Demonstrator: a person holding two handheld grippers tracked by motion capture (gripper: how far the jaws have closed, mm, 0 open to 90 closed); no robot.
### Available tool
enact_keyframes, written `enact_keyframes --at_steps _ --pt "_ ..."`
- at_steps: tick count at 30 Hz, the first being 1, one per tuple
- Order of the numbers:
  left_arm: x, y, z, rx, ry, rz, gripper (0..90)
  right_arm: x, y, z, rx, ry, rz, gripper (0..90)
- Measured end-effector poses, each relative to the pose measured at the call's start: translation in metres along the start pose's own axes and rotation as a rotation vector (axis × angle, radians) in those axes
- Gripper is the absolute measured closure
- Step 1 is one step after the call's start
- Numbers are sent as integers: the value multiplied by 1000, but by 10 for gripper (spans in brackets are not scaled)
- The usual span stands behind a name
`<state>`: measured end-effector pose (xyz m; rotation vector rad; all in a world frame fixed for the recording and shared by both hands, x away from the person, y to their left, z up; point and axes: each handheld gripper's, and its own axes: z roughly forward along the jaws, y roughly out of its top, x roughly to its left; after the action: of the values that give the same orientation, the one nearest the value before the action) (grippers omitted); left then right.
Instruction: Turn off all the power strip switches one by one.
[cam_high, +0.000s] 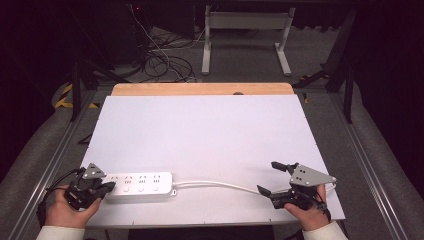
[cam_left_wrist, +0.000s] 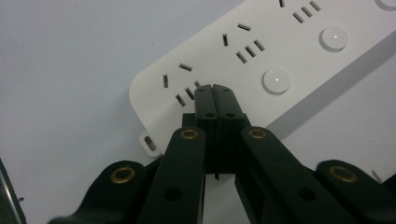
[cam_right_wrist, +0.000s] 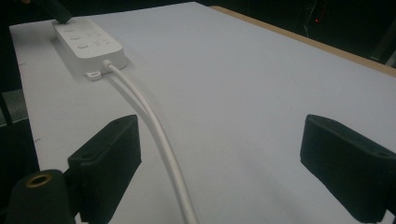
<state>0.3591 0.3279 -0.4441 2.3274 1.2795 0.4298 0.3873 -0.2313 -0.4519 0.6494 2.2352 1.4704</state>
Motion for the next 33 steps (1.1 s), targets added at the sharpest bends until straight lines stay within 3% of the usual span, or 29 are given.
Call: enact_keyframes --at_steps 21,23,25,27,29,33 --pt "-5 -1 1 1 36 13 900 0 0 -1 -1 1 -4 127" --pt "-7 -1 -1 -42 47 4 900 0 1 -1 0 0 -3 127" --pt "-8 1 -3 -49 56 14 900 0 1 -1 -1 -1 -5 127" --pt "-7 4 -7 -79 24 3 900 -1 0 0 0 1 -2 126" --pt "-7 5 -13 -110 29 1 900 -1 0 1 4 1 -1 127" --pt "-8 5 -18 -124 25 4 900 -1 0 1 3 2 -2 127"
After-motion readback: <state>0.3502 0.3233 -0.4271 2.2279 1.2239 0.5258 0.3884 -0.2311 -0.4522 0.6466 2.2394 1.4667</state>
